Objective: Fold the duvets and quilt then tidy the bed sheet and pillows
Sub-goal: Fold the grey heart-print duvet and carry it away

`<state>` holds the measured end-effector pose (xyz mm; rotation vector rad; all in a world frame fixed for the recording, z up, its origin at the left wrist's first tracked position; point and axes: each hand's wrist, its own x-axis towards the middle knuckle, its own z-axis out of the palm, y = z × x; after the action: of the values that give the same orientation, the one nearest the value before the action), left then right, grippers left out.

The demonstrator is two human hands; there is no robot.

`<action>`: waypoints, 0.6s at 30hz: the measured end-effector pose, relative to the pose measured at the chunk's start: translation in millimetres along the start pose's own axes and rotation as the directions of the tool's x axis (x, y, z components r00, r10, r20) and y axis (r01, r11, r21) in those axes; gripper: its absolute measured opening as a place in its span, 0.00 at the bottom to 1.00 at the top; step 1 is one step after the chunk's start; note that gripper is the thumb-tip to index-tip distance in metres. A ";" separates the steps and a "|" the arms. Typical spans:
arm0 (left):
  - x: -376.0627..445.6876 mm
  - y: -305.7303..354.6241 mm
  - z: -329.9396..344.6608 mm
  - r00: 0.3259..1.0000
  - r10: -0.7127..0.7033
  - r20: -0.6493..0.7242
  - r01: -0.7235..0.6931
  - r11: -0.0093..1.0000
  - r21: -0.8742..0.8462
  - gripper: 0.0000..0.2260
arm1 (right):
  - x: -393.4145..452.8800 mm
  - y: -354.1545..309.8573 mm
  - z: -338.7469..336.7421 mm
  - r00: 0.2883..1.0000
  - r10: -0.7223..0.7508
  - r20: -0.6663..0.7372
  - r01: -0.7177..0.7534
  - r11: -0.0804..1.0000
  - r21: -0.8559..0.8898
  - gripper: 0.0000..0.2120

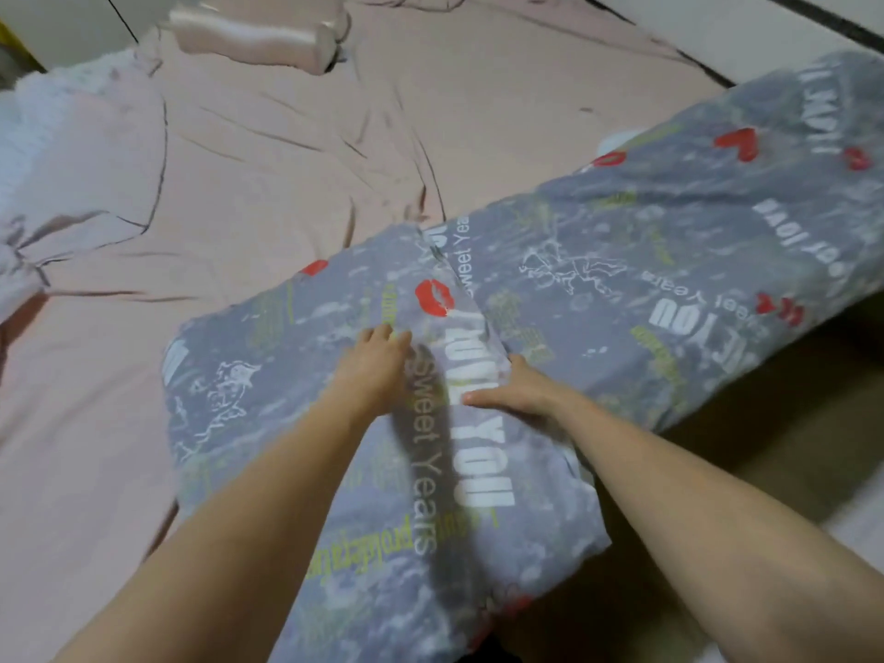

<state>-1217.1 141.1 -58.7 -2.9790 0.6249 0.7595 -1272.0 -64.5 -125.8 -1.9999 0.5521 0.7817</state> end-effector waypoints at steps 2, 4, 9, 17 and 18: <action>5.2 2.6 -3.7 0.992 0.101 0.072 -0.113 0.977 0.182 0.36 | 6.5 11.2 4.1 0.997 0.057 0.056 -0.056 0.998 -0.024 0.67; 4.7 19.0 0.9 0.955 0.255 0.152 -0.295 0.877 0.378 0.39 | 5.8 25.5 12.2 0.992 0.098 0.079 -0.098 0.995 -0.001 0.66; 27.8 67.6 23.3 0.791 0.559 0.249 -0.580 0.556 0.596 0.27 | -22.5 29.1 17.4 0.989 -0.046 0.140 0.066 0.988 -0.143 0.27; 47.7 85.5 35.0 0.647 0.573 0.503 -0.704 0.194 0.683 0.17 | -77.8 38.1 72.5 0.949 -0.316 -0.018 0.291 0.894 -0.342 0.54; 38.1 86.6 37.6 0.613 0.557 0.560 -0.719 0.099 0.687 0.14 | -83.9 48.3 83.2 0.938 -0.346 -0.011 0.314 0.864 -0.394 0.59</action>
<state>-1236.6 50.8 -101.4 -1.5019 1.7255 0.3855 -1387.7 -10.6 -128.0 -2.4161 0.0871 0.6299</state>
